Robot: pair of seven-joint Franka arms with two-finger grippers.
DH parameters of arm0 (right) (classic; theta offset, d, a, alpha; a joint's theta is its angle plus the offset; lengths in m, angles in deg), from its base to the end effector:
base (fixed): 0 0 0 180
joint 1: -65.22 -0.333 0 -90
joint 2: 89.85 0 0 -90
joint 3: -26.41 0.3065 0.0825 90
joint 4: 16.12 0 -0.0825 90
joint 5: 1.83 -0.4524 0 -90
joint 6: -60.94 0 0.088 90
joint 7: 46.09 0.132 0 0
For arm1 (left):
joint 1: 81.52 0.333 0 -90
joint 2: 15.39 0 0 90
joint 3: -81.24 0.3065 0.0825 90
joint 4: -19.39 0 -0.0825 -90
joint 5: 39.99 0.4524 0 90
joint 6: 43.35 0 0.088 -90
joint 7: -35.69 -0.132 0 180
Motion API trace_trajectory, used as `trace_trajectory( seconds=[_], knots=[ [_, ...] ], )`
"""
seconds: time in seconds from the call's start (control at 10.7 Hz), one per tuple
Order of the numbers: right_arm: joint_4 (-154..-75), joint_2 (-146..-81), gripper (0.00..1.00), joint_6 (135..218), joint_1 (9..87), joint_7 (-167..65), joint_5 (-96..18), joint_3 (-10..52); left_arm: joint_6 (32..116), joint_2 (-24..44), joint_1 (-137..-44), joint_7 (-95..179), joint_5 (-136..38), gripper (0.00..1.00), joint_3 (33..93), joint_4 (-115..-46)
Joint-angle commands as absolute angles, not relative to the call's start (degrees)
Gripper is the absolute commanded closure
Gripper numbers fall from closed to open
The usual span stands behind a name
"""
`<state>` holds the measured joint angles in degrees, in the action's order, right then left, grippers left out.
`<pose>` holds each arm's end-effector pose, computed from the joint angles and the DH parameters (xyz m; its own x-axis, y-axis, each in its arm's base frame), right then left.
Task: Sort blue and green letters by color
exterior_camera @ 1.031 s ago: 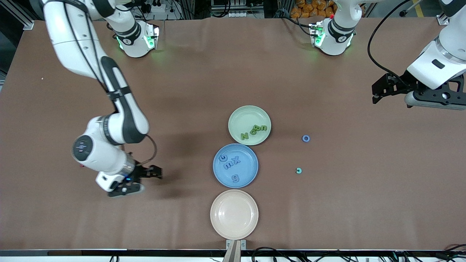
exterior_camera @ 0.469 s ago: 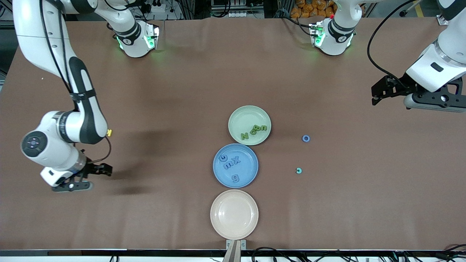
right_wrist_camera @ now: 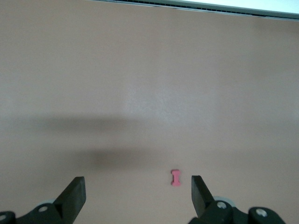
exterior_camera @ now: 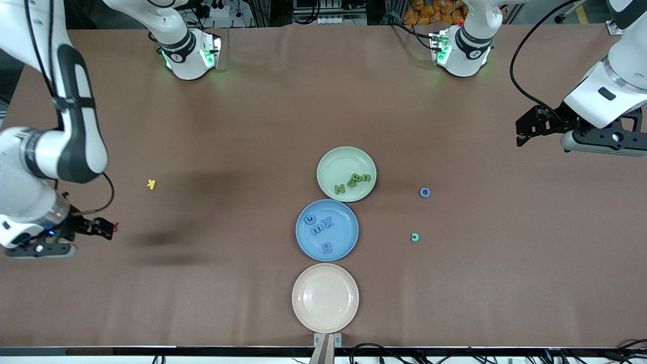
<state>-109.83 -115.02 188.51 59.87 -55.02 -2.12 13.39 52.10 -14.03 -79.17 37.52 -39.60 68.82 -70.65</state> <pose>0.7432 -0.0854 0.3193 0.9880 0.0558 0.1443 0.0392 -0.9926 0.1152 0.6315 -0.1100 0.5838 0.9871 -0.1431 0.0712 -0.1435 -0.9896 0.0006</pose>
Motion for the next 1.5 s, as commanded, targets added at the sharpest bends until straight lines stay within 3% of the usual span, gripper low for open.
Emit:
trace_trajectory(
  seconds=[0.0, 0.56, 0.75, 1.03, 1.41],
  knots=[
    [-111.57, -106.57, 0.00, 179.72, 60.83, -54.96, -1.04, 14.02, 52.63, -14.34, -78.36, 36.92, -40.60, 0.00, 68.67, -70.88],
    [-107.63, -94.26, 0.00, 157.58, 62.05, -53.82, -2.01, 14.72, 52.63, -14.34, -78.44, 36.83, -40.60, 0.00, 68.67, -70.88],
    [-105.51, -91.44, 0.00, 150.36, 64.07, -50.86, -2.01, 17.95, 52.63, -14.34, -78.44, 36.92, -40.60, 0.00, 68.67, -70.88],
    [-105.16, -87.48, 0.00, 145.07, 66.62, -46.97, -2.01, 23.59, 52.54, -14.42, -78.53, 36.92, -40.60, 0.00, 68.67, -70.88],
    [-102.51, -88.34, 0.00, 141.27, 66.63, -44.59, -2.01, 25.52, 52.63, -14.34, -78.53, 36.92, -40.60, 0.00, 68.67, -70.88]
  ],
)
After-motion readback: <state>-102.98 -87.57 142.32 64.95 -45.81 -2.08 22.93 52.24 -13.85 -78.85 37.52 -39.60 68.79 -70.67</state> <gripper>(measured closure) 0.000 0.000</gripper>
